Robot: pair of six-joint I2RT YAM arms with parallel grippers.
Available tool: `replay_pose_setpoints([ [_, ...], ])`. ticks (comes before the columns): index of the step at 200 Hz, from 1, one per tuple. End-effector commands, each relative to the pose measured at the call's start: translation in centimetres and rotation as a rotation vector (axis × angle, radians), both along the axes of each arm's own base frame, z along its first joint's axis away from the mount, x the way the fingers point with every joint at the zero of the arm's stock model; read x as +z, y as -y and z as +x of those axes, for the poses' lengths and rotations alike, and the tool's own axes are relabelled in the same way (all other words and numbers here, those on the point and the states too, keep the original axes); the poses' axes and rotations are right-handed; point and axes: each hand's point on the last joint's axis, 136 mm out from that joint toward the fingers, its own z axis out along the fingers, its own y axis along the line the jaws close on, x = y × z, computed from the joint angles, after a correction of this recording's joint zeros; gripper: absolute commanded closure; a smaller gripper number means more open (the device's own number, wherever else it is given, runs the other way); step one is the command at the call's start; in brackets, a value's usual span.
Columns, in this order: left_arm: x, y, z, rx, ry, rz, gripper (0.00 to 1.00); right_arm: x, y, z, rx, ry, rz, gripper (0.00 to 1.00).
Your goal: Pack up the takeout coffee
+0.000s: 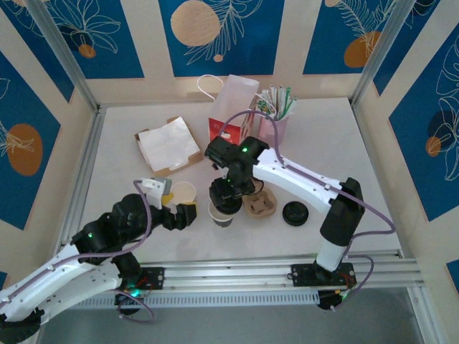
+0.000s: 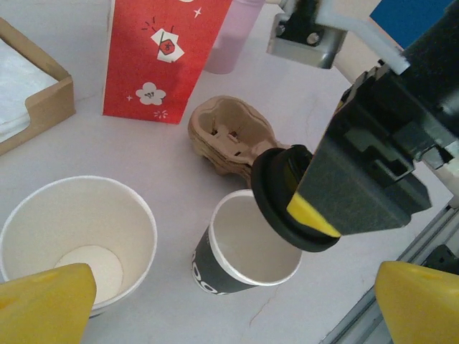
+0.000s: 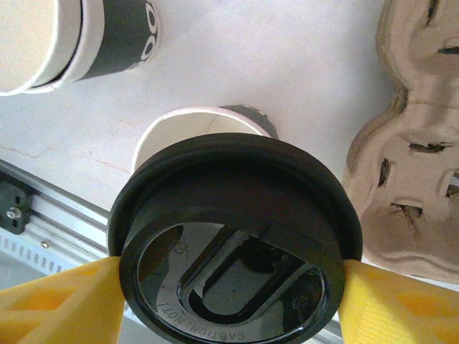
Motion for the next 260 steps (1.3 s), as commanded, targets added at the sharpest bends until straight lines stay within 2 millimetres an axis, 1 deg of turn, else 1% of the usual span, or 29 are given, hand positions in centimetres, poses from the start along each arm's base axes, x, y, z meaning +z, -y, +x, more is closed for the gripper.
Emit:
replay_pose_setpoints([
  [1,-0.3,-0.6,0.2,0.009,0.030,0.026,0.00,0.0,0.3,-0.5,0.039,-0.008,-0.062,0.27],
  [27,-0.5,-0.7,0.2,0.009,0.036,0.027,0.00,-0.6,-0.5,-0.4,0.051,-0.017,-0.072,0.27],
  [87,-0.5,-0.9,0.1,0.009,0.049,0.021,0.00,-1.8,-1.2,-0.3,0.060,-0.041,-0.085,0.27],
  [136,-0.6,-0.7,0.1,0.006,0.050,0.020,0.00,-2.1,-2.0,-0.6,0.074,-0.050,-0.079,0.27],
  [260,-0.7,-0.7,0.0,0.001,0.048,0.015,0.00,-3.3,-2.3,-1.0,0.082,-0.071,-0.100,0.27],
])
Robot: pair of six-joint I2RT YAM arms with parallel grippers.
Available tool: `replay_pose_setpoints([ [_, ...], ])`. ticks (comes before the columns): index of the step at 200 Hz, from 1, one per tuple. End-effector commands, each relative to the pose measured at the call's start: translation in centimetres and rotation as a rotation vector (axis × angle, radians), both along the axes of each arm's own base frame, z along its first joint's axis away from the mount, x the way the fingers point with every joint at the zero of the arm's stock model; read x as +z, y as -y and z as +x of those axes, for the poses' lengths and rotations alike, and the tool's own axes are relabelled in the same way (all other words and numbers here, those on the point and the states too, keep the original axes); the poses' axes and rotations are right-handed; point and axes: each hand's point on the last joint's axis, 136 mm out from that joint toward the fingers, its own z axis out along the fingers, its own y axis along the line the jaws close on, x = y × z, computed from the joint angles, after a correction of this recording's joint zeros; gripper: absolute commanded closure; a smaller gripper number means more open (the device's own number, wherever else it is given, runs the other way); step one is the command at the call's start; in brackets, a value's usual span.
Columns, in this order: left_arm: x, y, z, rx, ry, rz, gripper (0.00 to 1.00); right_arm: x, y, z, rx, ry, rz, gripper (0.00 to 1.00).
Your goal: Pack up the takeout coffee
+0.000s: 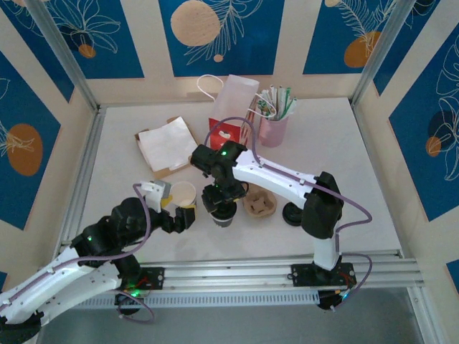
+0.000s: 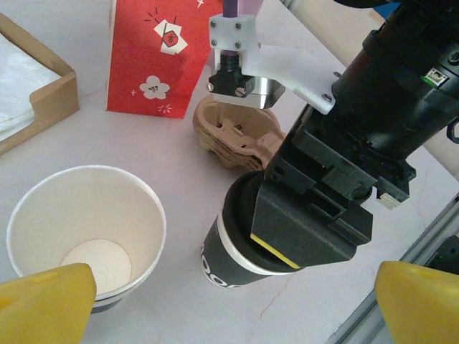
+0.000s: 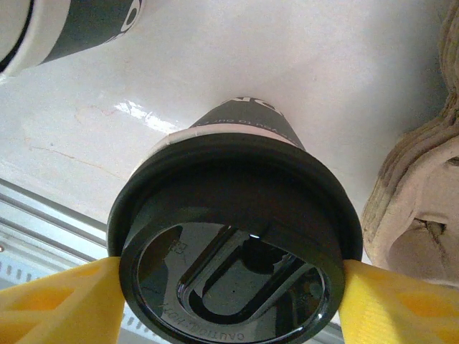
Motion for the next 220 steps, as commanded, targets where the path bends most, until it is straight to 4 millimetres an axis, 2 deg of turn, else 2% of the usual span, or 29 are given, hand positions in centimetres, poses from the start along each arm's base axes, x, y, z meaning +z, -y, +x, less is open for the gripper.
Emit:
replay_pose_setpoints([
  [1,0.4,-0.3,0.3,0.010,0.035,0.001,0.00,-0.2,-0.5,-0.5,0.022,-0.024,0.002,0.27],
  [74,0.5,-0.5,0.2,0.012,0.039,-0.005,0.00,-1.0,-0.6,-0.6,0.023,-0.038,-0.013,0.27],
  [148,0.4,-0.5,0.2,0.012,0.038,-0.005,0.00,-0.7,-0.5,-0.5,0.026,-0.031,-0.026,0.27],
  [220,0.5,-0.4,0.2,0.008,0.042,-0.007,0.00,-1.9,-0.4,-0.6,0.033,-0.054,-0.061,0.27],
])
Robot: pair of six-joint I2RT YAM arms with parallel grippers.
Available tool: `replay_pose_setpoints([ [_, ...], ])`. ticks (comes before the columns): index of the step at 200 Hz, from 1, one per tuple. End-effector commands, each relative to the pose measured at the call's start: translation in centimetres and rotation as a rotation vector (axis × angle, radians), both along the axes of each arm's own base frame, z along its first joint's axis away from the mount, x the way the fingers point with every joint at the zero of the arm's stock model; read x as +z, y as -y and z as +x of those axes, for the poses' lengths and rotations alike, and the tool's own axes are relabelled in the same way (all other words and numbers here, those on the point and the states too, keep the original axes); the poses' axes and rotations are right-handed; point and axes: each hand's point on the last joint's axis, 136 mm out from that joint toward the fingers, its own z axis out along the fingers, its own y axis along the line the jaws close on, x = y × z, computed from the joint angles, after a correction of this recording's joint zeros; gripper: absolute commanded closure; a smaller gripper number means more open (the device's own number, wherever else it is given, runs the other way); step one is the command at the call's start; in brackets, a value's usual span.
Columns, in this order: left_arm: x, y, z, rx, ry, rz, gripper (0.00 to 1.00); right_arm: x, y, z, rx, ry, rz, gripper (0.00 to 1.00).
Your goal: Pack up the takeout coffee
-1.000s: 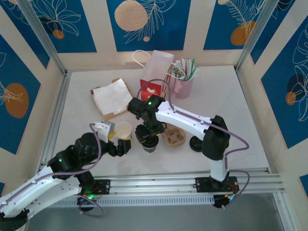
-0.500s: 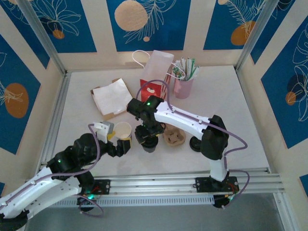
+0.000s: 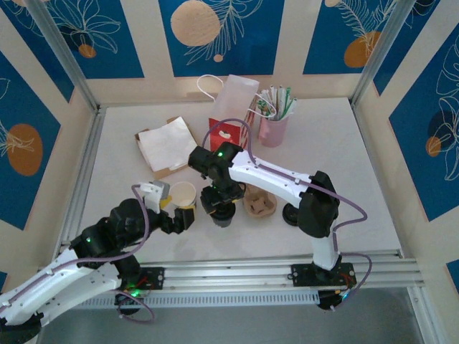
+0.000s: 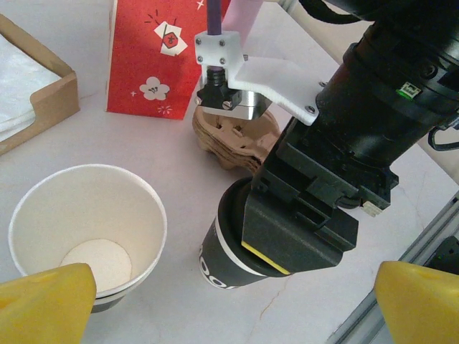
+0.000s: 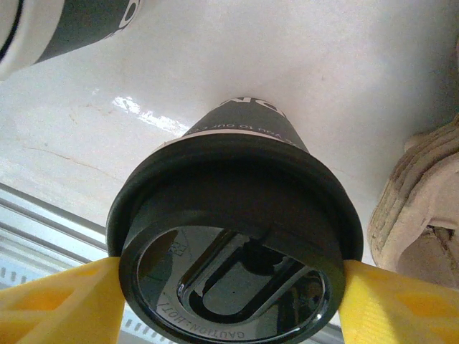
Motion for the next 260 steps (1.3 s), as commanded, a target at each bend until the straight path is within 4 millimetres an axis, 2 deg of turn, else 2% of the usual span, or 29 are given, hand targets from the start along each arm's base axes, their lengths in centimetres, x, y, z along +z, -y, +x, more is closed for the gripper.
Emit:
replay_pose_setpoints([
  [1,0.5,-0.3,0.3,0.008,0.035,0.002,0.00,-1.1,0.0,-0.6,0.025,-0.039,-0.039,0.27],
  [193,0.2,-0.1,0.4,0.005,0.035,0.006,0.00,-3.7,0.2,-0.8,0.038,-0.081,-0.106,0.28],
  [260,0.1,-0.3,0.3,0.007,0.033,0.003,0.00,-5.7,0.2,-1.1,0.041,-0.116,-0.137,0.28],
])
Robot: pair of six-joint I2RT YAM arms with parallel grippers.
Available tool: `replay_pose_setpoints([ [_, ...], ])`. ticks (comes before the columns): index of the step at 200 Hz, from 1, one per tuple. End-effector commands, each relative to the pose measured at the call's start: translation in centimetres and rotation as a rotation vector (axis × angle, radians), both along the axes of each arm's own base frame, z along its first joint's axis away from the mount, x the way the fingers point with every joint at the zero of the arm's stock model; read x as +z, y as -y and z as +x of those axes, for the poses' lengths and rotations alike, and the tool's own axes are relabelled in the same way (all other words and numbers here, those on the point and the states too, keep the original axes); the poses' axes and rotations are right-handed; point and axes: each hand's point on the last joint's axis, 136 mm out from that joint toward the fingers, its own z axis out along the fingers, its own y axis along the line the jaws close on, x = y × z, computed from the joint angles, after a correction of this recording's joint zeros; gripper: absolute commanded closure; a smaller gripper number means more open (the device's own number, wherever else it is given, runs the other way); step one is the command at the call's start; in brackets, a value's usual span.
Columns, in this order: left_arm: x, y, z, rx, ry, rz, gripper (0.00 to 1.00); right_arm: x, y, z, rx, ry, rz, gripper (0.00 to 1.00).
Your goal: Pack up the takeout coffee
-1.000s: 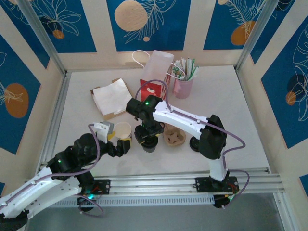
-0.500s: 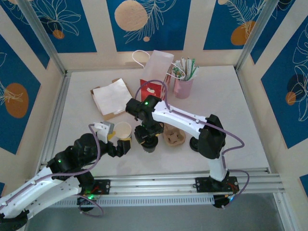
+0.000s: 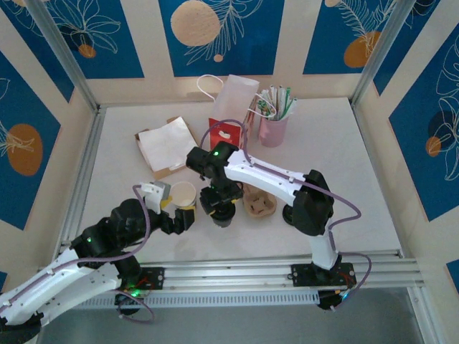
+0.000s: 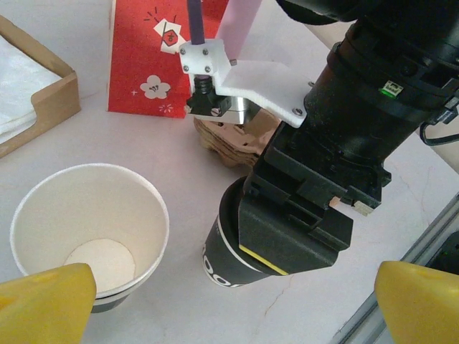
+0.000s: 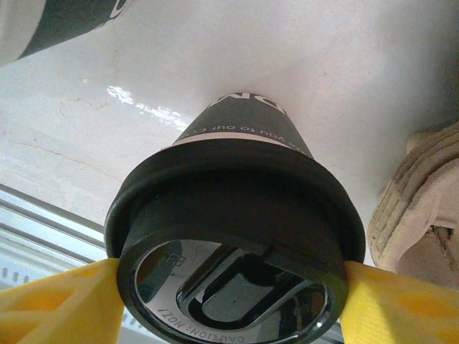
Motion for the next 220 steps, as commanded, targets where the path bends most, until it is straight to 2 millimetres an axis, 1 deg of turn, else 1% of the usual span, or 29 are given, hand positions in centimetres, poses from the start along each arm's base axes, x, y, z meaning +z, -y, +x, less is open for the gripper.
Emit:
replay_pose_setpoints([
  [1,0.5,-0.3,0.2,0.014,0.026,-0.014,0.00,-4.9,0.3,-1.1,0.026,-0.087,-0.098,0.28],
  [42,0.4,-0.4,0.2,0.016,0.027,-0.015,0.00,-5.7,0.5,-1.3,0.028,-0.104,-0.117,0.28],
  [76,0.3,-0.5,0.1,0.016,0.027,-0.016,0.00,-4.9,0.1,-1.3,0.050,-0.089,-0.101,0.28],
  [100,0.4,-0.5,0.1,0.016,0.027,-0.016,0.00,-4.6,-0.4,-2.0,0.126,-0.107,-0.063,0.28],
  [133,0.4,-0.7,0.0,0.020,0.029,-0.018,0.00,-4.3,0.4,-2.9,0.247,-0.111,-0.090,0.26],
  [145,0.3,-0.8,0.0,0.023,0.029,-0.018,0.00,-4.0,0.7,-3.0,0.262,-0.108,-0.095,0.24],
  [166,0.3,-0.8,0.1,0.024,0.028,-0.021,0.00,-3.3,0.7,-3.0,0.273,-0.097,-0.084,0.18],
  [220,0.5,-0.6,0.1,0.022,0.031,-0.025,0.00,0.1,-0.8,-2.7,0.259,-0.055,0.014,0.15],
])
